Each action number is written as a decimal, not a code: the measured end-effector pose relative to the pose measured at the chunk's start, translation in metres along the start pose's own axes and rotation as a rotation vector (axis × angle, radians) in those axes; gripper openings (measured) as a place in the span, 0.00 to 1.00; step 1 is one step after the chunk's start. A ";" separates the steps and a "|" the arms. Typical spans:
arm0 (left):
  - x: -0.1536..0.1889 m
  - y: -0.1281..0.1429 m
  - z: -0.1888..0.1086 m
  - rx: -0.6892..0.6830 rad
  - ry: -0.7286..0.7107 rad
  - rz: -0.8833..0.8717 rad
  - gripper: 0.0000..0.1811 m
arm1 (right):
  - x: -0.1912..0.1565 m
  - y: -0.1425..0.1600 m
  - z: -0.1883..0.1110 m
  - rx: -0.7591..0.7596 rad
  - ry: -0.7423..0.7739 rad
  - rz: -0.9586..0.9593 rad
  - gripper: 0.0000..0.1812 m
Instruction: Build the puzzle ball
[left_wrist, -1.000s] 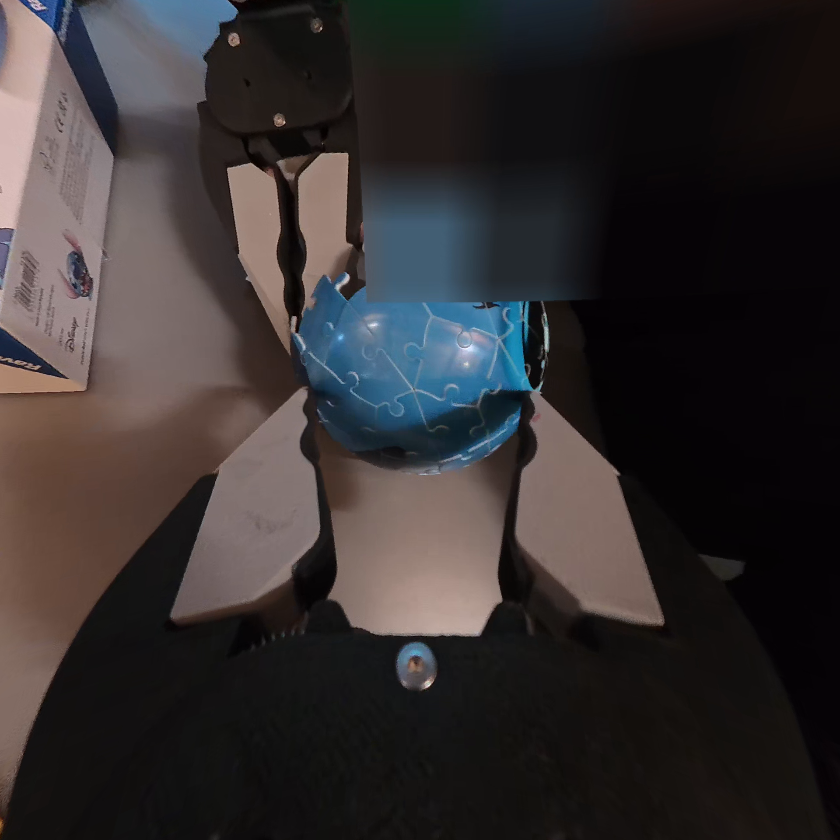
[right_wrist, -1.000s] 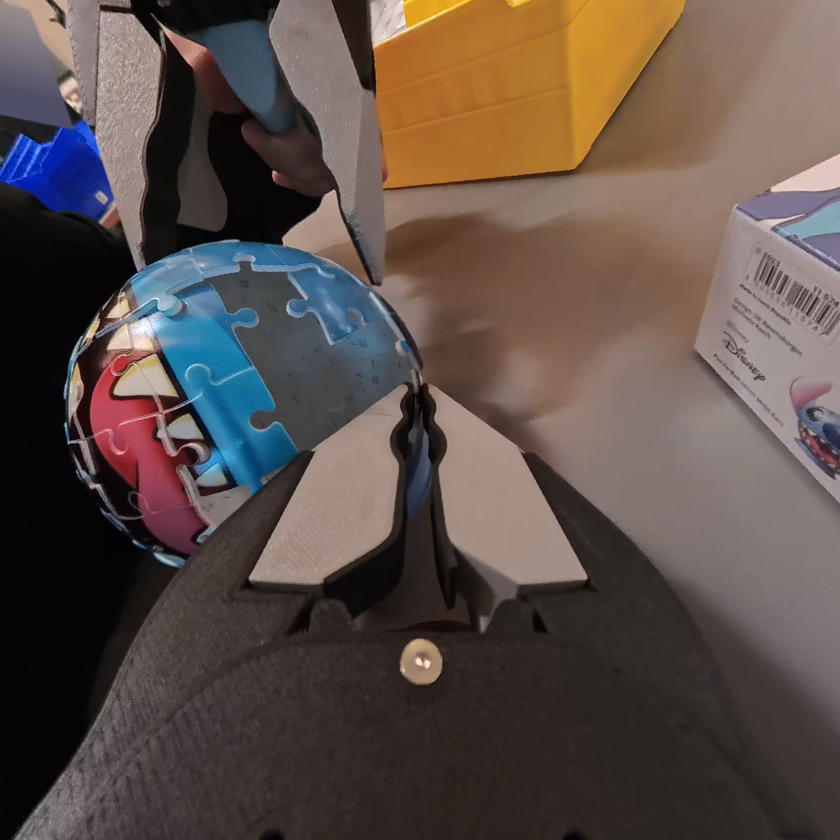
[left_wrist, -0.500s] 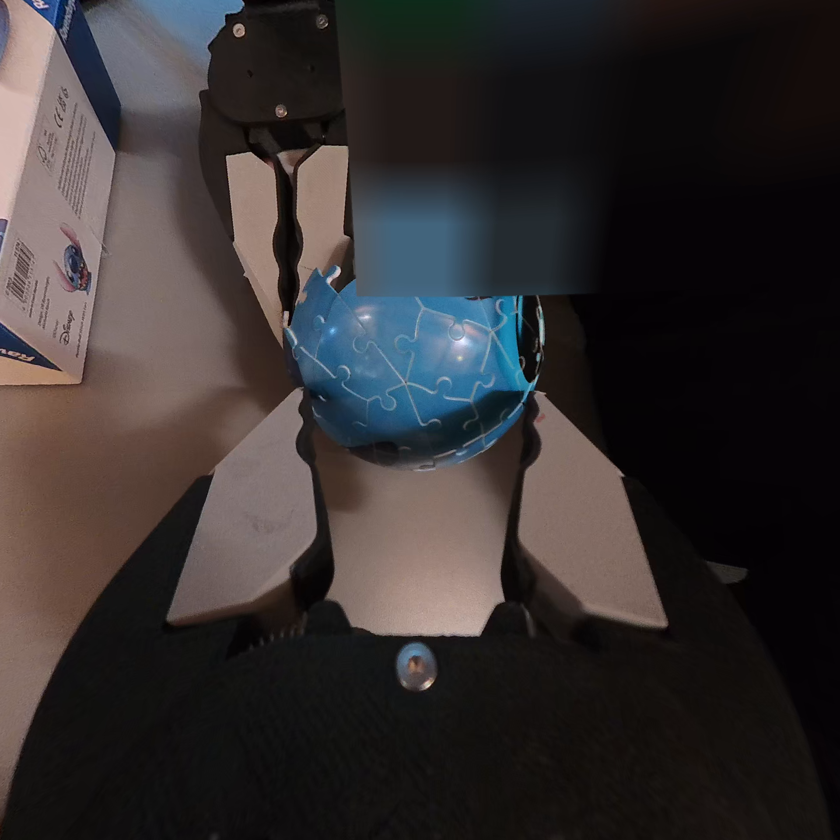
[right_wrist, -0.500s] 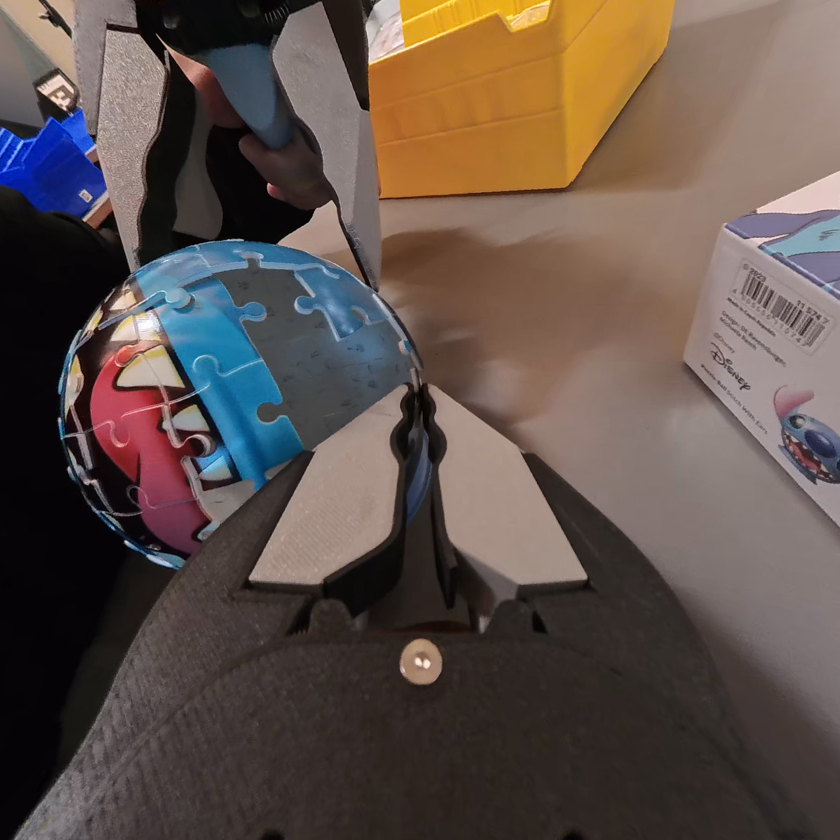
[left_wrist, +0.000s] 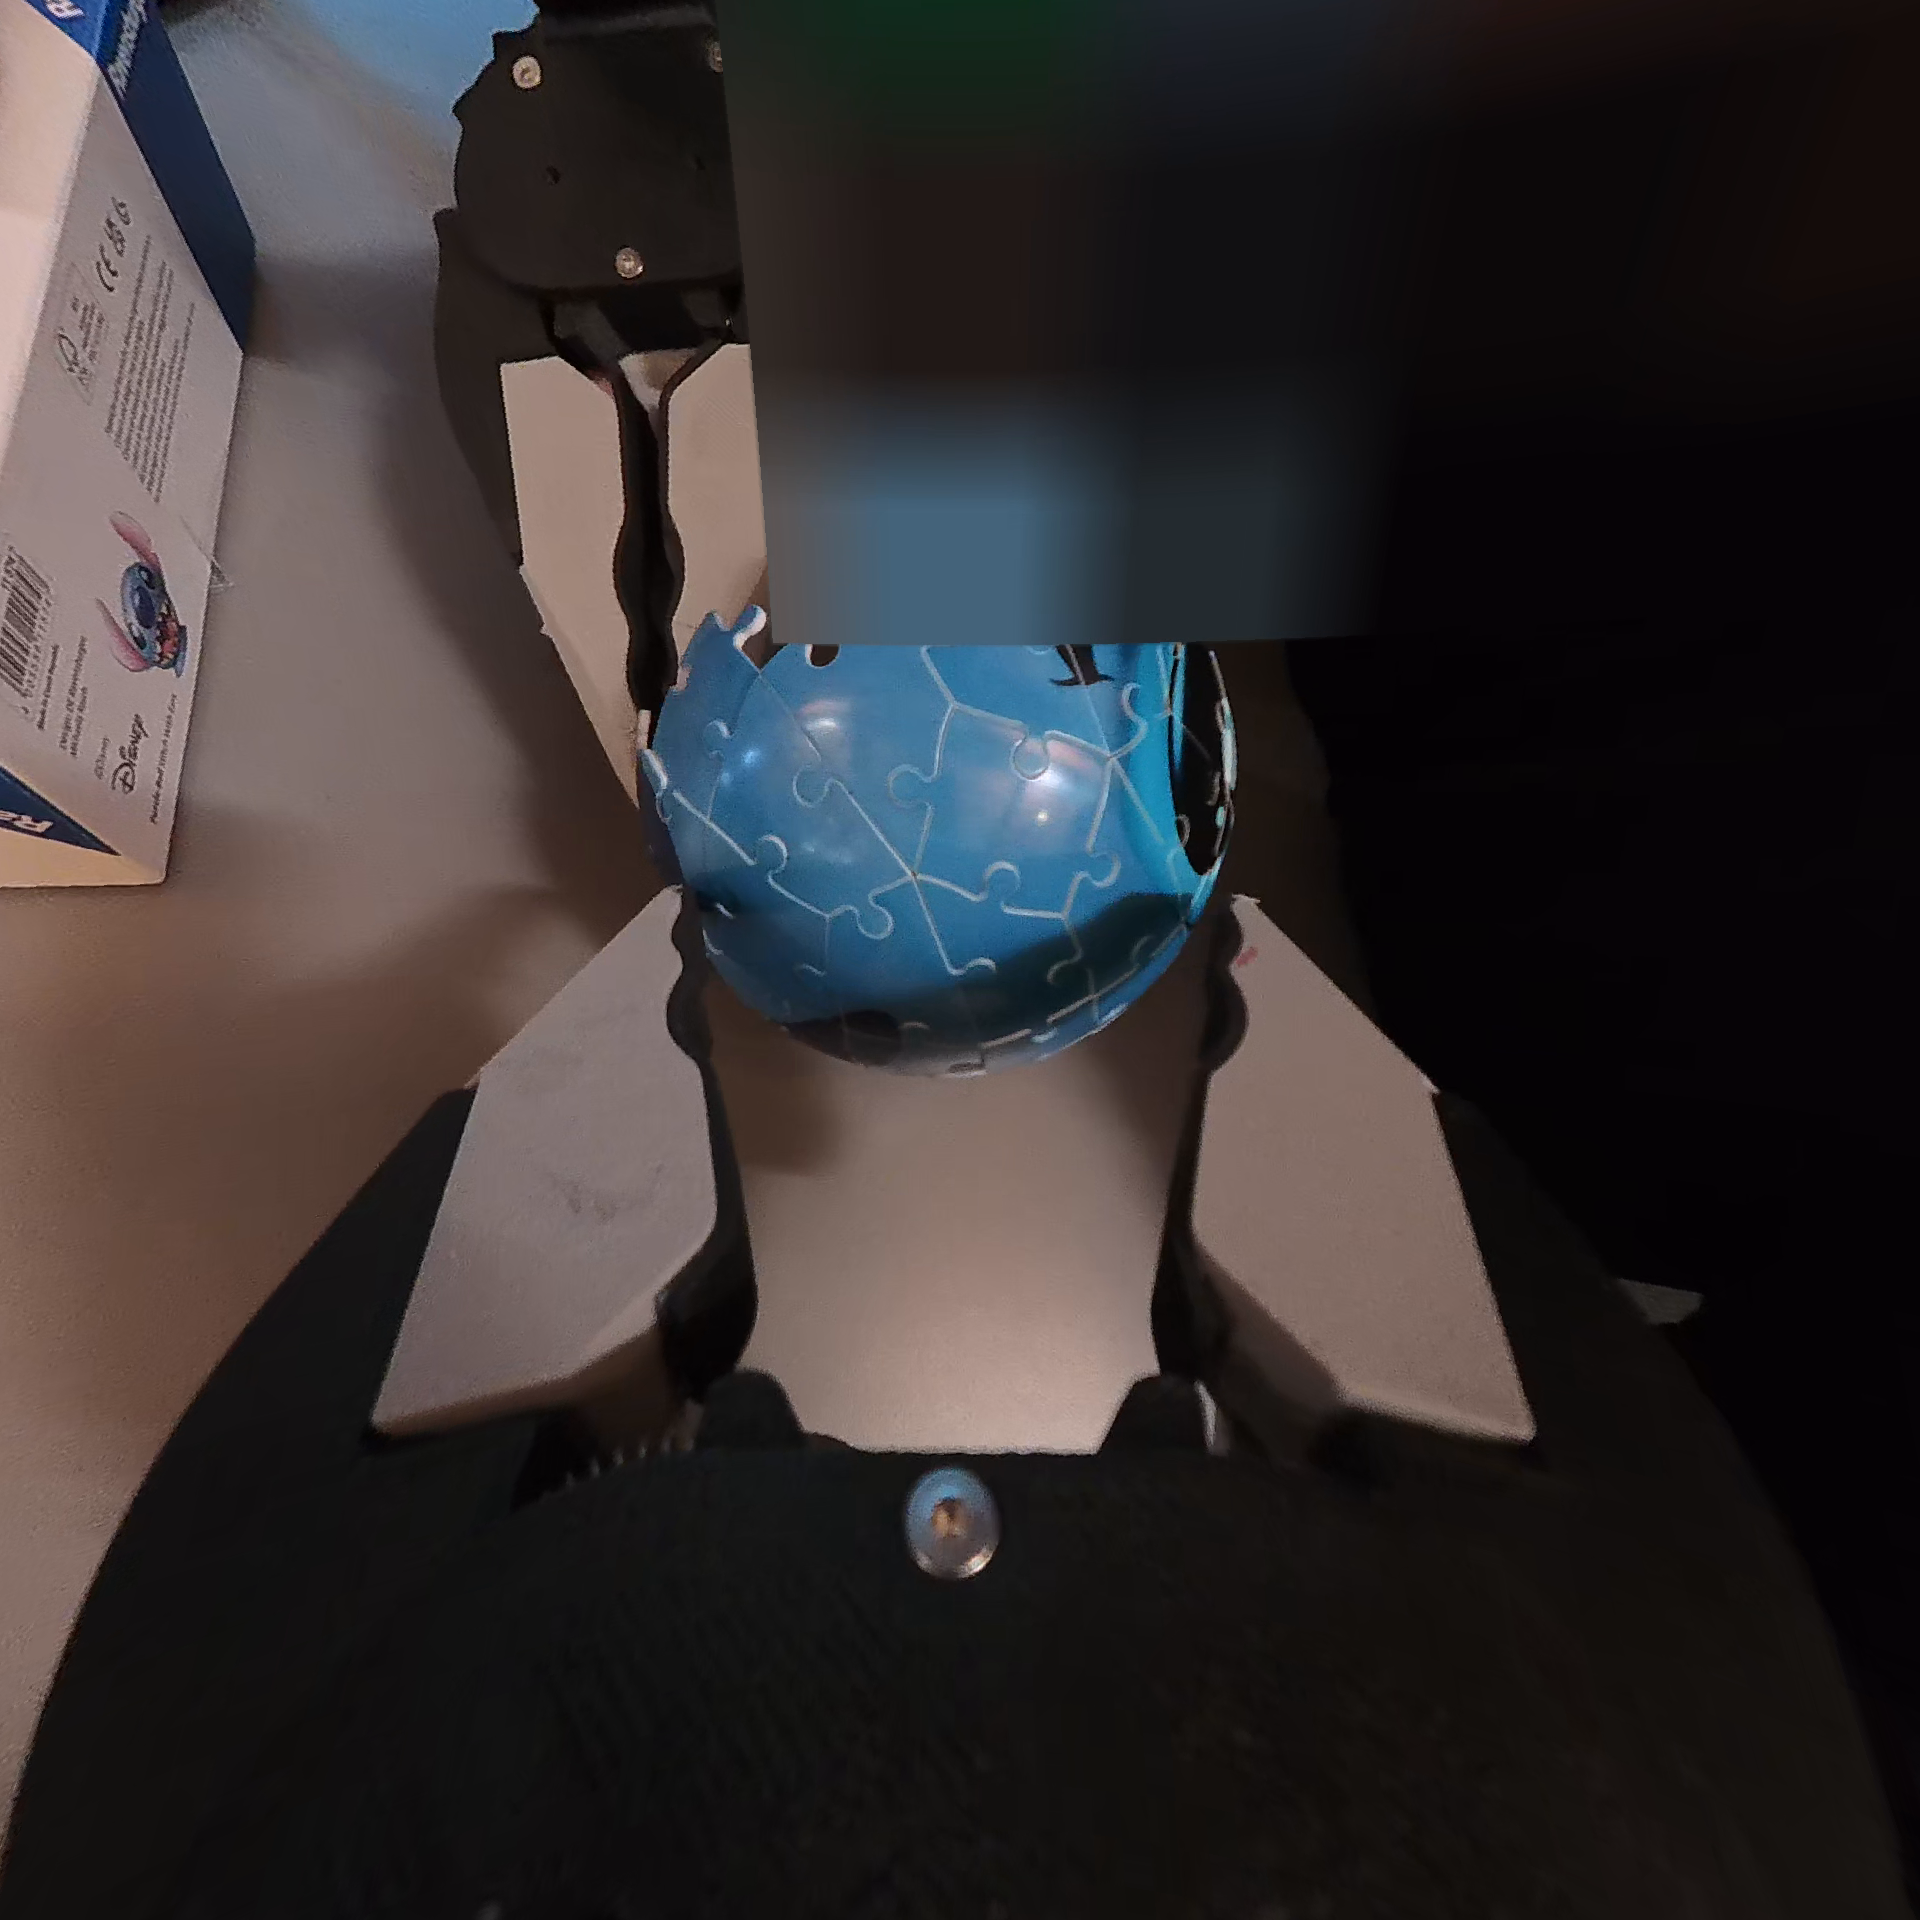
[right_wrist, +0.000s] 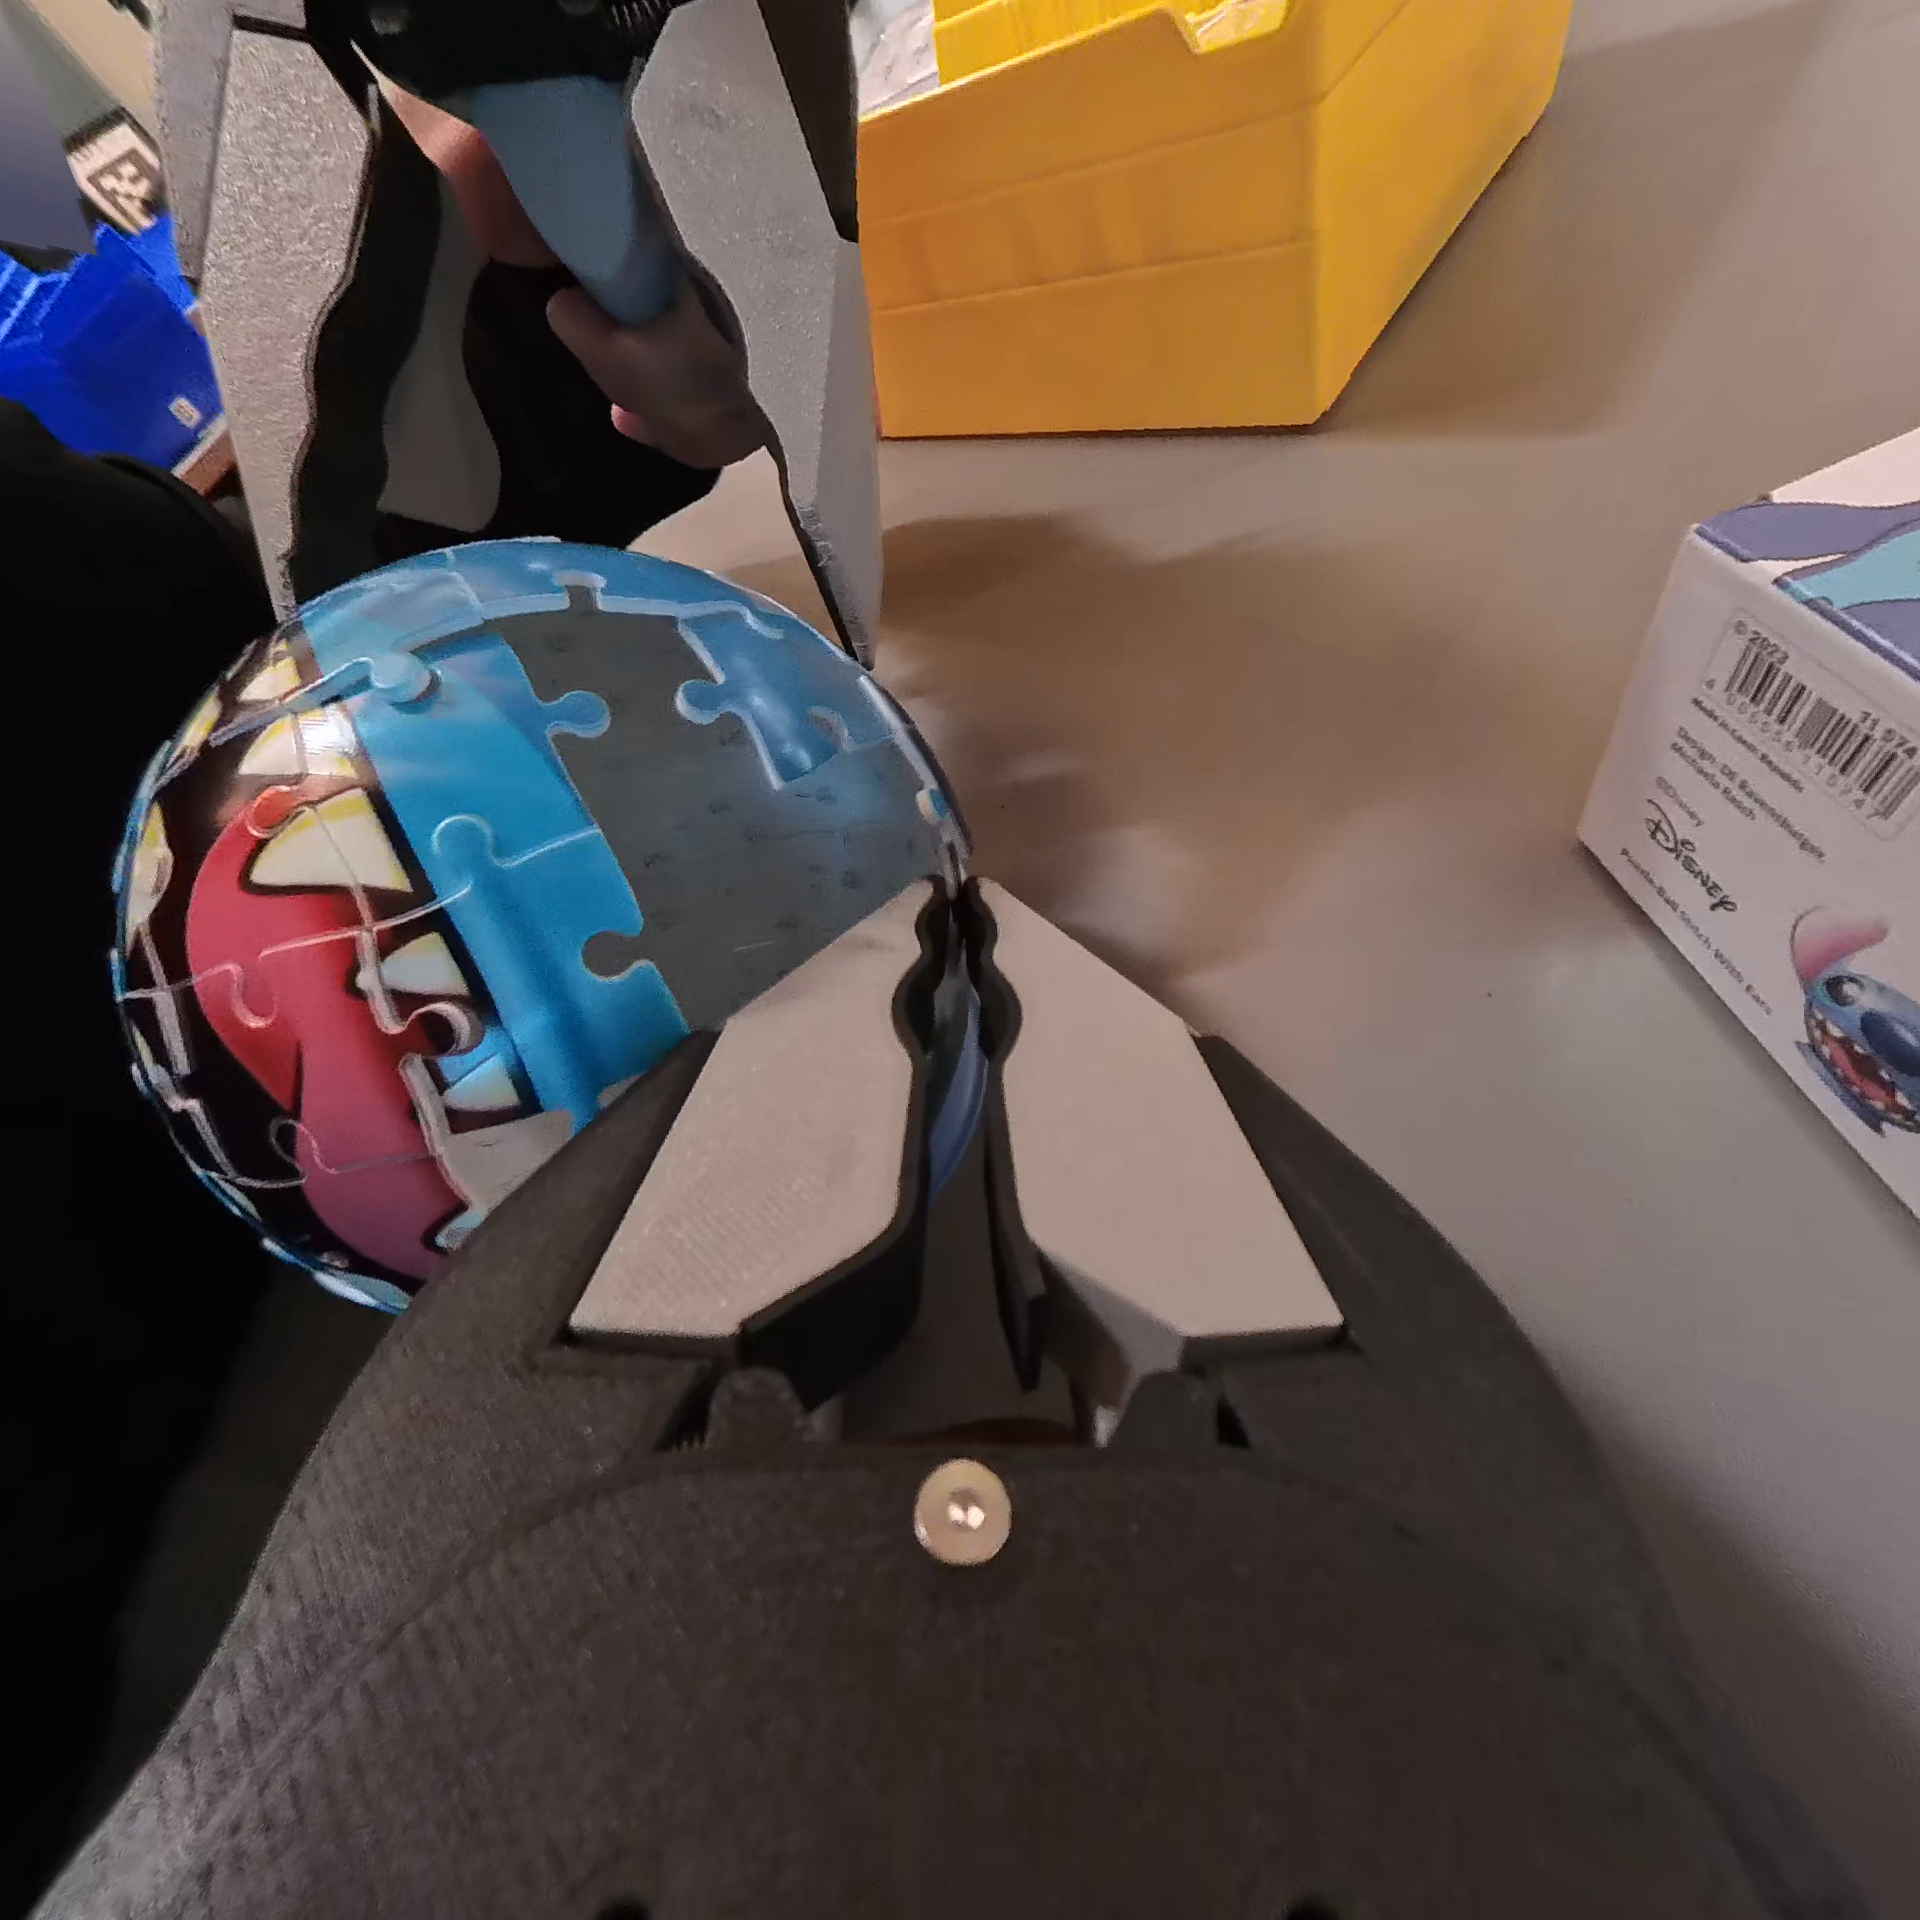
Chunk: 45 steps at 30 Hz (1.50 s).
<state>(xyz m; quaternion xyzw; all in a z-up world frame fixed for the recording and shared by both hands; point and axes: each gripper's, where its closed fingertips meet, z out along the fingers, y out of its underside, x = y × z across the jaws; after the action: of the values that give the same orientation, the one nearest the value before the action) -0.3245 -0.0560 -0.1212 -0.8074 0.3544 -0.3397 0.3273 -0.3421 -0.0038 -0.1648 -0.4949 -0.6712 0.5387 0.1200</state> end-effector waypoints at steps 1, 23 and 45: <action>0.000 0.000 0.000 -0.001 0.002 0.000 0.52 | 0.000 0.000 0.000 0.001 0.001 0.000 0.00; -0.014 -0.008 0.014 -0.145 0.373 -0.218 0.57 | 0.000 0.002 -0.005 0.011 0.022 0.039 0.00; -0.013 -0.009 0.014 -0.137 0.398 -0.207 0.58 | 0.003 0.001 -0.005 0.012 0.095 -0.076 0.03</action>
<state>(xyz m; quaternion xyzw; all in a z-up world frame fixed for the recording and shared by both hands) -0.3169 -0.0371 -0.1260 -0.7768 0.3494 -0.4993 0.1587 -0.3397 0.0011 -0.1645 -0.4934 -0.6796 0.5140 0.1750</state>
